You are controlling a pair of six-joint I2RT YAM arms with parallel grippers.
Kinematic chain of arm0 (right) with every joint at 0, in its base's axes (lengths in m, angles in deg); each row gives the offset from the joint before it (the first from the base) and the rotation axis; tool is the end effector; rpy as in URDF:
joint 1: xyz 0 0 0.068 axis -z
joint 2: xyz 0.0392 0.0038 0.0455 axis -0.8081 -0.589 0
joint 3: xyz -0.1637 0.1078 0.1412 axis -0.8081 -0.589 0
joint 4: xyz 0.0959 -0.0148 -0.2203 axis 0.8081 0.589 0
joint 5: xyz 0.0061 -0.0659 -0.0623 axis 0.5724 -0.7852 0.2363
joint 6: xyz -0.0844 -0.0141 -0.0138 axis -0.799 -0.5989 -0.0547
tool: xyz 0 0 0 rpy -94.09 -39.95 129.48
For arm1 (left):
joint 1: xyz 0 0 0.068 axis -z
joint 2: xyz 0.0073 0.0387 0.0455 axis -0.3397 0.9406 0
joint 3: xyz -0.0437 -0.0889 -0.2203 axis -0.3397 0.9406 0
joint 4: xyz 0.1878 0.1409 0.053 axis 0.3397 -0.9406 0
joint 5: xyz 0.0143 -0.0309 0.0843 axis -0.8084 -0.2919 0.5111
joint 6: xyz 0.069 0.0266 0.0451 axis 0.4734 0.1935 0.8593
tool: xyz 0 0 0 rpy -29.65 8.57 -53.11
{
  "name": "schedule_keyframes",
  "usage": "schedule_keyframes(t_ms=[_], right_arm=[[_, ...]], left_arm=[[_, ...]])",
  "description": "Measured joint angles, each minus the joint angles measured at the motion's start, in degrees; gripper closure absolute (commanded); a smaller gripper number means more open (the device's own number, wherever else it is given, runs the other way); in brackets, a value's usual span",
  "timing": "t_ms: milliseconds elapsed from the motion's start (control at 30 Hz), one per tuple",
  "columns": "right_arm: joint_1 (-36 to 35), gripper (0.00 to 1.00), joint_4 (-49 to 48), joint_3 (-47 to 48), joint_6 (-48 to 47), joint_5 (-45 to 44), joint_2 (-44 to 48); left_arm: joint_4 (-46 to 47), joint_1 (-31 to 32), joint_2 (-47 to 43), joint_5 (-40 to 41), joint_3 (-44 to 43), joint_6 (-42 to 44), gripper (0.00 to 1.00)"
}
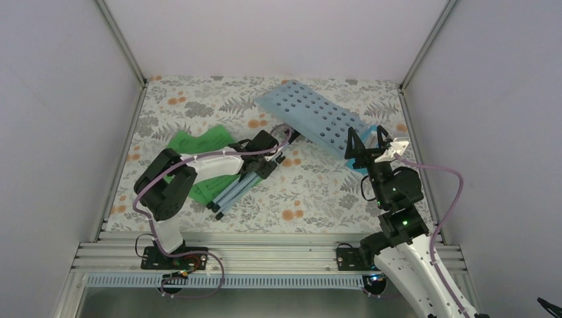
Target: Pack up the instrument practice props
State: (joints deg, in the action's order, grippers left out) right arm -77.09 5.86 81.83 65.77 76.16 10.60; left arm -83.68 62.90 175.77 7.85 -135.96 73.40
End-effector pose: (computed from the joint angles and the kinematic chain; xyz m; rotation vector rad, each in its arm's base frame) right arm 0.1689 0.0570 0.3228 0.0192 1.4058 0.3824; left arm 0.2613 -0.2276 0.1008 0.9847 2.4783 -0.0139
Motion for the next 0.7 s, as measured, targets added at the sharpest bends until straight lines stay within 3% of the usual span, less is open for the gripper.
schedule_keyframes(t_ms=[267,567,700], right_arm=[[0.00,0.10,1.05,0.33,-0.07,0.90,-0.85],[0.00,0.00,8.04,10.95,-0.98,2.47,-9.55],[1.57,0.00,11.54,18.78,-1.20,3.19,-17.81]], left_arm=[[10.16,0.35,-3.02,0.13,-2.56,-1.68,0.08],[12.85,-0.63,-12.63,-6.05,-1.18,-1.46,0.01],[15.21,-6.38,-18.78,-10.58,0.26,-1.62,0.01]])
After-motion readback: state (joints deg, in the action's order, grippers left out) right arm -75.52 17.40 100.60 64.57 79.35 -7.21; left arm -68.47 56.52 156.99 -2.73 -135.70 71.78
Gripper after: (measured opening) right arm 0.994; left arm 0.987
